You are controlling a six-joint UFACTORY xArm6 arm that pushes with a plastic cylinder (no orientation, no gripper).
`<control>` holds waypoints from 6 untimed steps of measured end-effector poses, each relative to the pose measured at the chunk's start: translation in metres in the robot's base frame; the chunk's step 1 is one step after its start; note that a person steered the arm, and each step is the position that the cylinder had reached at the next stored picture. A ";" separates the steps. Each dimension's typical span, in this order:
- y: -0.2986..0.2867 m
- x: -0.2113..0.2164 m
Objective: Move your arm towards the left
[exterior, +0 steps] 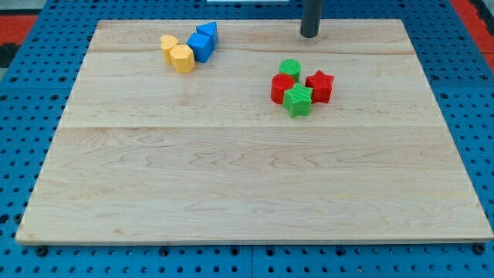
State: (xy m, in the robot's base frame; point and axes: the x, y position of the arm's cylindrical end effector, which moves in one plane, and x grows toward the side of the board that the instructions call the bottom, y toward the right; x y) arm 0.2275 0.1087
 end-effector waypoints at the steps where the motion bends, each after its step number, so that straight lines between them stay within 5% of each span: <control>1: 0.000 0.000; 6: -0.092 -0.030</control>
State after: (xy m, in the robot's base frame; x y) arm 0.1980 0.0167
